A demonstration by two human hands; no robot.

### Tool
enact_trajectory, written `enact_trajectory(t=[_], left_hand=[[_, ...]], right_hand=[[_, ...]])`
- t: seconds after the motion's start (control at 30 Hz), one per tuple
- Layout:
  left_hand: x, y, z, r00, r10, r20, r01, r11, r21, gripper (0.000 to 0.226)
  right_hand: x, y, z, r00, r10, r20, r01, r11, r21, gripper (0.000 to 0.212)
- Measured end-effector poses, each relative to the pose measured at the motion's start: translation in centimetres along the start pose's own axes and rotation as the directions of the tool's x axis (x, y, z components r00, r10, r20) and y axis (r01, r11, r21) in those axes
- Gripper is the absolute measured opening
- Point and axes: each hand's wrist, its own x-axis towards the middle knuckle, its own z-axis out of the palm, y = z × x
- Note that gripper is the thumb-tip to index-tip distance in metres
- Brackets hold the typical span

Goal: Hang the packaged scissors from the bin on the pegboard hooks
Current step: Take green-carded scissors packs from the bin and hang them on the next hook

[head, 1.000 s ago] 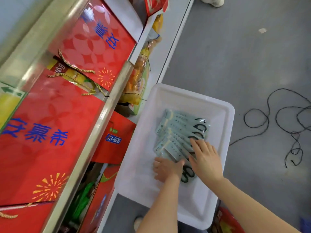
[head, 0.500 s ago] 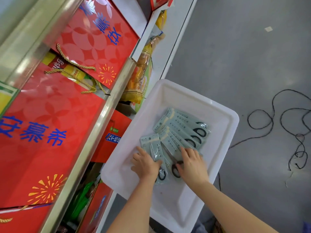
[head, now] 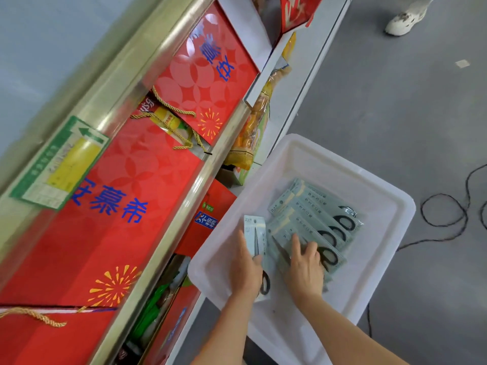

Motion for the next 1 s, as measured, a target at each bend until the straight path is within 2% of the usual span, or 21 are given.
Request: enact_trajectory(t=[0.07, 0.13, 0.23, 0.3, 0.4, 0.53, 0.63, 0.73, 0.9, 1.0], left_hand=[[-0.8, 0.4, -1.1, 1.0, 0.016, 0.0, -0.016, 0.999, -0.051, 0.082], [-1.8, 0.8, -2.3, 0.998, 0.056, -0.031, -0.058, 0.997, -0.058, 0.082], [-3.8, 2.1, -4.4, 0.986, 0.134, -0.103, -0.152, 0.969, -0.194, 0.08], [-5.3, 3.8, -6.7, 0.952, 0.208, -0.225, -0.27, 0.917, -0.295, 0.079], [-7.6, 6.9, -11.7, 0.853, 0.3, -0.427, -0.46, 0.819, -0.343, 0.073], [-11.9, 11.3, -19.1, 0.737, 0.276, -0.617, -0.589, 0.71, -0.386, 0.076], [-15.8, 14.0, -24.0, 0.664, 0.214, -0.717, -0.654, 0.631, -0.418, 0.085], [-20.6, 16.1, -28.7, 0.588, 0.216, -0.78, -0.731, 0.555, -0.397, 0.085], [-27.6, 17.3, -35.6, 0.401, 0.189, -0.896, -0.817, 0.516, -0.256, 0.088], [-30.7, 17.5, -38.8, 0.318, 0.127, -0.939, -0.824, 0.527, -0.208, 0.087]], right_hand=[[-0.5, -0.2, -0.9, 0.999, -0.026, 0.03, 0.023, 0.996, 0.09, 0.076], [-1.0, -0.5, -2.2, 0.997, -0.071, -0.014, 0.073, 0.982, 0.174, 0.081], [-2.0, -1.9, -5.5, 0.983, -0.09, -0.161, 0.136, 0.943, 0.304, 0.084], [-2.9, -3.8, -8.3, 0.959, -0.084, -0.27, 0.187, 0.906, 0.38, 0.081], [-4.7, -7.3, -13.1, 0.911, -0.118, -0.396, 0.317, 0.814, 0.487, 0.081], [-7.6, -12.6, -19.9, 0.837, -0.19, -0.513, 0.504, 0.636, 0.585, 0.079], [-10.1, -16.7, -24.8, 0.765, -0.243, -0.596, 0.622, 0.515, 0.589, 0.079], [-13.5, -20.5, -29.1, 0.669, -0.332, -0.665, 0.738, 0.408, 0.538, 0.081], [-19.3, -26.2, -34.5, 0.518, -0.442, -0.732, 0.854, 0.231, 0.465, 0.078], [-22.2, -28.9, -36.1, 0.446, -0.488, -0.75, 0.89, 0.157, 0.427, 0.076]])
